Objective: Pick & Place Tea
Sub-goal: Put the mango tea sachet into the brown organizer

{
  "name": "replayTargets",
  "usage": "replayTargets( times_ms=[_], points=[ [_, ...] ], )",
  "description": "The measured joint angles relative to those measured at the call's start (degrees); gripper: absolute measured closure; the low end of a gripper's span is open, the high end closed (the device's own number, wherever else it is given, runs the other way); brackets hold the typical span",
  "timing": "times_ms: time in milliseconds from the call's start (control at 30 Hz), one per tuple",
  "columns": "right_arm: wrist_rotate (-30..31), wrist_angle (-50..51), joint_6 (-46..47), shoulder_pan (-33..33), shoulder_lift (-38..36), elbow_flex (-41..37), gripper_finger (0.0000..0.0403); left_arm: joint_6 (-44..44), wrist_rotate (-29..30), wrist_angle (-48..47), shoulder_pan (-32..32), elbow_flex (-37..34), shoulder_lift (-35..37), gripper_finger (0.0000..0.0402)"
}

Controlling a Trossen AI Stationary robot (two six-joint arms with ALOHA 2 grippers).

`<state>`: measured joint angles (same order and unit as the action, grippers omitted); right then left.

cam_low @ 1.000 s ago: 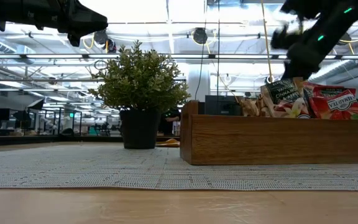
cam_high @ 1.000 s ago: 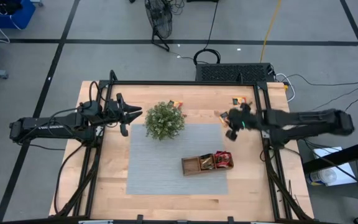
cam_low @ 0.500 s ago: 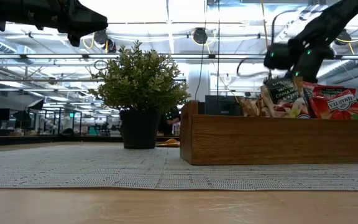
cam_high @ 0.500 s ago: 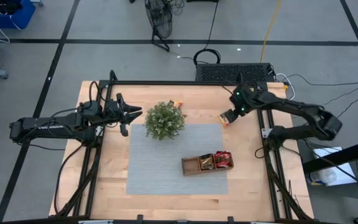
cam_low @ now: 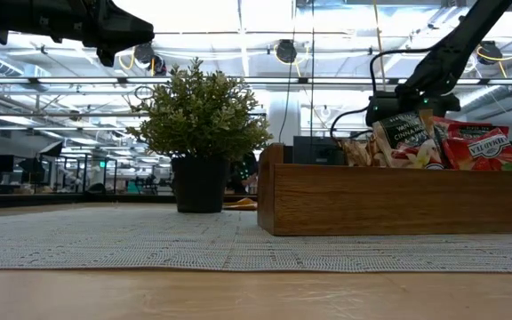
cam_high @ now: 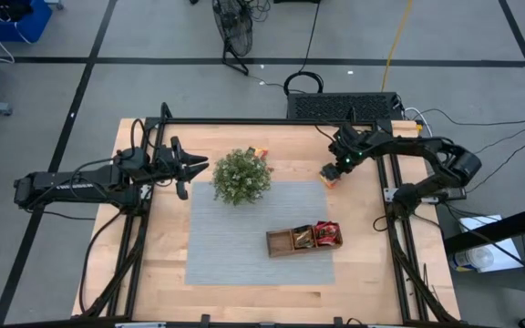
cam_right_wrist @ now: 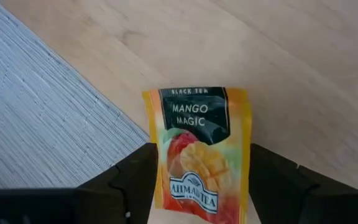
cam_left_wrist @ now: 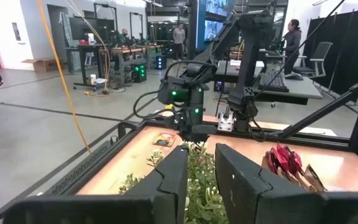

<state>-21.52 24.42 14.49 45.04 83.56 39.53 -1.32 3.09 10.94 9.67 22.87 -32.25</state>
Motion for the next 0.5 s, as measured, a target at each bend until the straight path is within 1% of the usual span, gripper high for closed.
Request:
replayTargets(
  times_ms=[133,233,367,500],
  points=[
    [0.0,-0.1,-0.1,0.0,0.0,0.0,0.0198,0.0,0.0,0.0,0.0,0.0,0.0,0.0314],
    [0.1,0.7,-0.5,0.0,-0.5,-0.2,0.0219,0.0,0.0,0.0,0.0,0.0,0.0,0.0314],
    [0.2,1.1,-2.5,0.0,-0.5,-0.2,0.027,0.0,0.0,0.0,0.0,0.0,0.0,0.0314],
    [0.2,1.0,-4.3,0.0,-0.5,-0.2,0.0339,0.0,0.0,0.0,0.0,0.0,0.0,0.0314]
  ],
)
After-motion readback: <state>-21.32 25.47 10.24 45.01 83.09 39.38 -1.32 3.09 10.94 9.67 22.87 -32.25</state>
